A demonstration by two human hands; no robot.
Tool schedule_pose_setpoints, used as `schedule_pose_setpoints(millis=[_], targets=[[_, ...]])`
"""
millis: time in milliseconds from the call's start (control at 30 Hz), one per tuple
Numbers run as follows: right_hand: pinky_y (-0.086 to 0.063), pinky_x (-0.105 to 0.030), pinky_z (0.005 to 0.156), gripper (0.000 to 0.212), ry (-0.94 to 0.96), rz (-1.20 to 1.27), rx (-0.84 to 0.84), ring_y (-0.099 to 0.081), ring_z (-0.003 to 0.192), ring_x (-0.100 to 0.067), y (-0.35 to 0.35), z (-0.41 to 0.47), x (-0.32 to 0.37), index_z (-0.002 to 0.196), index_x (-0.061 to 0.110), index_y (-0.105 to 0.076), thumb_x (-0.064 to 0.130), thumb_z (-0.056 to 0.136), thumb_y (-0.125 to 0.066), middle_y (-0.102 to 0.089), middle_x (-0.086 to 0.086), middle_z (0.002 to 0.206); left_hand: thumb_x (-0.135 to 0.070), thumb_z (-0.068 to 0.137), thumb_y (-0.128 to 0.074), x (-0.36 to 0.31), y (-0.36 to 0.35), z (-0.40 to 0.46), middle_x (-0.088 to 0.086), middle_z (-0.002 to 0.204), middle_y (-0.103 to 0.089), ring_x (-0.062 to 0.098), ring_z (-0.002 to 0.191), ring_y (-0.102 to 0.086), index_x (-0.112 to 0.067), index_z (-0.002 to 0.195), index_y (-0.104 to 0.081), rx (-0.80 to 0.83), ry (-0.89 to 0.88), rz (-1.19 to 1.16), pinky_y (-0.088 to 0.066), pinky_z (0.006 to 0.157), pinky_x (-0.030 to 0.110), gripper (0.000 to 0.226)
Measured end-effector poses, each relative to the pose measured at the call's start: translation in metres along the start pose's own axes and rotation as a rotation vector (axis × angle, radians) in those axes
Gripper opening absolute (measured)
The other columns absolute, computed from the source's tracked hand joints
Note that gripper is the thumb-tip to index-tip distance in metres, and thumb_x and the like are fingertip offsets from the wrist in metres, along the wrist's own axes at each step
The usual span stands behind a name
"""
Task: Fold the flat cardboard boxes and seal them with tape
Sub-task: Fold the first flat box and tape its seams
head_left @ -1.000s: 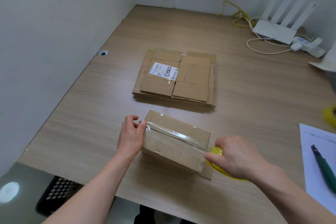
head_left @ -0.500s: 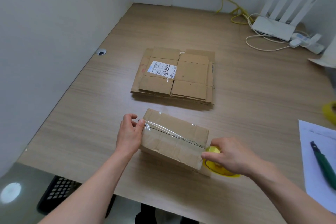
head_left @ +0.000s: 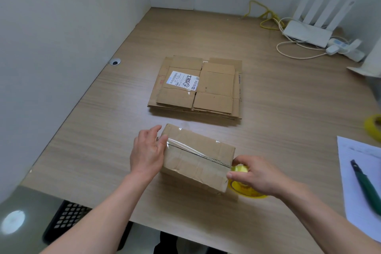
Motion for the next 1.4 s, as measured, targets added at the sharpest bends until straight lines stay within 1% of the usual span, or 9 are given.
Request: schedule_pose_setpoints(millis=[100, 333, 600, 733, 900, 967, 1133, 1300, 1400], targets=[[-0.048, -0.031, 0.082, 0.040, -0.026, 0.051, 0.004, -0.060, 0.101, -0.016, -0.002, 0.000, -0.001, 0.110, 0.036, -0.067, 0.062, 0.080, -0.067, -0.069, 0.010, 0.113, -0.056, 0.093, -0.050, -0.003, -0.002, 0.003, -0.002, 0.123, -0.055, 0.021, 0.113, -0.053, -0.032, 0.141, -0.043, 0.102, 0.073, -0.002, -0.048, 0.087, 0.040, 0.054], [-0.044, -0.026, 0.077, 0.033, -0.072, 0.160, -0.028, -0.060, 0.098, -0.012, -0.009, -0.013, -0.003, 0.106, 0.034, -0.068, 0.054, 0.081, -0.071, -0.066, 0.015, 0.102, -0.042, 0.091, -0.056, -0.028, -0.007, 0.014, 0.001, 0.115, -0.064, 0.022, 0.102, -0.059, -0.026, 0.127, -0.054, 0.199, 0.049, -0.067, -0.045, 0.081, 0.034, 0.040], [-0.051, -0.030, 0.083, 0.018, -0.188, 0.401, -0.087, -0.063, 0.090, -0.006, -0.025, -0.035, -0.010, 0.096, 0.033, -0.067, 0.043, 0.082, -0.075, -0.069, 0.016, 0.097, -0.077, 0.075, -0.044, -0.065, -0.031, 0.020, 0.002, 0.137, -0.046, 0.028, 0.124, -0.047, -0.030, 0.148, -0.020, 0.283, -0.080, 0.245, -0.043, 0.092, 0.045, 0.089], [-0.051, -0.030, 0.074, 0.024, -0.252, 0.480, -0.133, -0.059, 0.072, -0.006, -0.032, -0.038, -0.009, 0.099, 0.027, -0.070, 0.043, 0.082, -0.074, -0.070, 0.012, 0.089, -0.069, 0.081, -0.044, -0.082, -0.037, 0.025, 0.002, 0.130, -0.044, 0.029, 0.116, -0.042, -0.034, 0.137, -0.030, 0.184, -0.281, 0.341, -0.040, 0.088, 0.044, 0.068], [-0.052, -0.034, 0.077, 0.024, -0.305, 0.550, -0.195, -0.056, 0.070, -0.005, -0.038, -0.043, -0.006, 0.100, 0.027, -0.070, 0.043, 0.082, -0.074, -0.072, 0.009, 0.097, -0.034, 0.091, -0.057, -0.104, -0.047, 0.007, 0.008, 0.117, -0.053, 0.034, 0.108, -0.046, -0.016, 0.106, -0.061, 0.030, -0.586, 0.298, -0.040, 0.083, 0.043, 0.023], [-0.052, -0.033, 0.075, 0.021, -0.323, 0.562, -0.223, -0.055, 0.066, -0.001, -0.041, -0.046, -0.005, 0.096, 0.030, -0.070, 0.043, 0.081, -0.074, -0.072, 0.011, 0.094, -0.039, 0.092, -0.053, -0.109, -0.050, -0.001, 0.007, 0.113, -0.054, 0.033, 0.106, -0.046, -0.015, 0.100, -0.061, 0.063, -0.609, 0.303, -0.041, 0.087, 0.043, 0.026], [-0.053, -0.033, 0.075, 0.022, -0.383, 0.596, -0.267, -0.058, 0.069, -0.003, -0.045, -0.053, 0.001, 0.095, 0.032, -0.071, 0.047, 0.079, -0.073, -0.073, 0.012, 0.091, -0.065, 0.084, -0.039, -0.115, -0.060, -0.021, 0.013, 0.137, -0.041, 0.038, 0.131, -0.031, -0.018, 0.119, -0.053, 0.183, -0.654, 0.388, -0.025, 0.110, 0.051, 0.061], [-0.045, -0.026, 0.066, 0.014, -0.406, 0.619, -0.319, -0.056, 0.062, 0.004, -0.054, -0.066, 0.001, 0.090, 0.032, -0.071, 0.044, 0.084, -0.069, -0.067, 0.023, 0.070, -0.066, 0.089, -0.034, -0.122, -0.075, -0.027, 0.015, 0.157, -0.016, 0.037, 0.147, 0.000, -0.023, 0.144, -0.031, 0.344, -0.733, 0.354, -0.004, 0.119, 0.053, 0.070], [-0.050, -0.032, 0.071, 0.015, -0.427, 0.670, -0.312, -0.063, 0.071, -0.006, -0.052, -0.075, -0.008, 0.082, 0.021, -0.072, 0.031, 0.091, -0.065, -0.072, 0.014, 0.074, -0.066, 0.089, -0.037, -0.132, -0.083, -0.028, 0.012, 0.159, -0.014, 0.033, 0.149, 0.004, -0.025, 0.146, -0.029, 0.416, -0.780, 0.321, 0.003, 0.120, 0.051, 0.071]])
Point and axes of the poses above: each hand's wrist, its own z-axis towards the middle knuckle, its own y-axis out of the back of the hand, x = y × z, the point moved 2 cm from there along z, towards the middle knuckle
